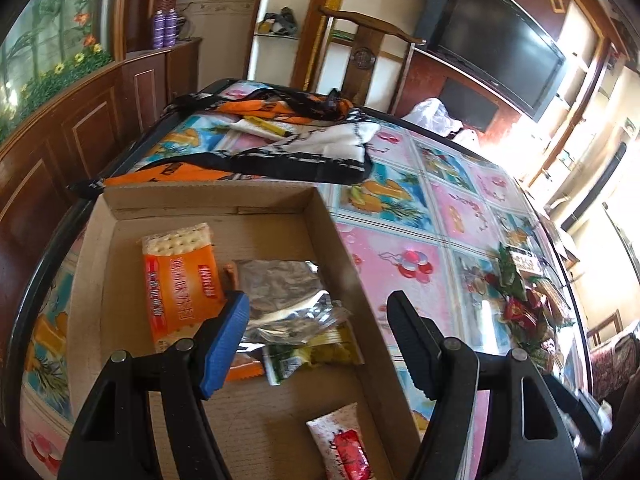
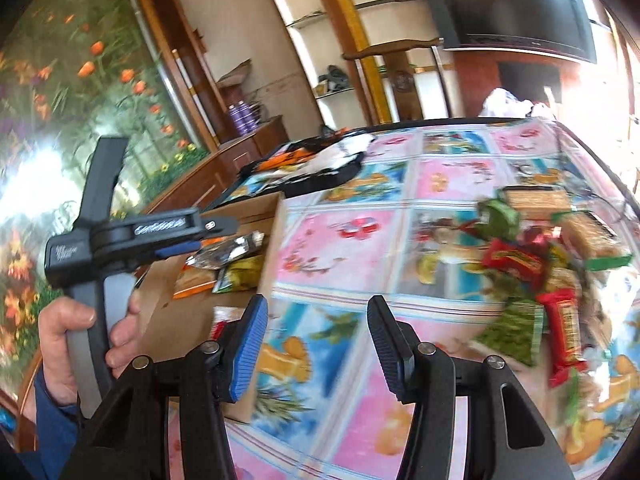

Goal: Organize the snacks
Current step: 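Move both grippers back to the snack pile on the table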

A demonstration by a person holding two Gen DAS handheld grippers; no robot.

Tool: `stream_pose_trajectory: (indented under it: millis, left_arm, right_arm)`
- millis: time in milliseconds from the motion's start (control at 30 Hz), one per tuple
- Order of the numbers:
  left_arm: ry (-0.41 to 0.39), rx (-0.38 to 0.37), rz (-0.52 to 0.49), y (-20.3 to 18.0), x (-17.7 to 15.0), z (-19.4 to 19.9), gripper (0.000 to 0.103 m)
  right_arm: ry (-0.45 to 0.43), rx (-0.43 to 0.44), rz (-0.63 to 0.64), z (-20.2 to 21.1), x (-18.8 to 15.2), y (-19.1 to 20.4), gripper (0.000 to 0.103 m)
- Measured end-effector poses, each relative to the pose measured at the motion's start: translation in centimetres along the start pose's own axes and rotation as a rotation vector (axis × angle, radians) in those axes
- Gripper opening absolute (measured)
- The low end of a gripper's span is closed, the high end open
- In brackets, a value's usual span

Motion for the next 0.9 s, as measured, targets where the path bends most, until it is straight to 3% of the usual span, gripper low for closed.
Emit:
stream_pose_trajectory:
  millis: [133,200,233,333,433,633,900]
  left_arm:
    - [-0.013,-0.030,-0.082,-2.1,-0.5,0.3,0.070]
    - [-0.022,-0.038,-0.131,-3.5,-1.0,0.5,0.071]
    - [-0.021,-0.054,-0.152,-4.3,-1.2,0.5,0.071]
    - [0.001,-0.114,-0.204,-6.7,-2.1,0.5,0.072]
    - [0.020,-0.153,-0.255,-9.4,-3.3,0.2,0.075]
    - [0.075,-0.161,-0.333,-14.4,-5.9,-1.5,0.075]
    - [0.114,-0.143,-0.419,-17.8,-8.0,-3.0,0.075]
  right_arm:
    - [-0.027,-0.034,-0.041,1.5,0.1,-2.9,0.056]
    - [-0.046,-0.063,-0.069,2.5,0.1,-4.8,0.051]
    - [-0.049,-0.080,-0.082,3.0,0.1,-5.7,0.046]
    - [-0.048,-0.133,-0.163,4.1,-0.1,-9.3,0.045]
    - [-0.045,-0.133,-0.232,5.0,-0.3,-11.9,0.043]
    - [0.040,-0.192,-0.283,4.7,-0.8,-14.9,0.032]
    - [0.130,-0.245,-0.256,2.3,-1.2,-15.4,0.032]
Point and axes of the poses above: each gripper's, at about its wrist camera, not at the fingertips, and z roughly against the way its jaws point, y to its left, x to its top, the point moved 3 cm from there along -z, roughly the way its jaws point, and after that the axes turned 15 degrees about y, right-handed, at the moved point
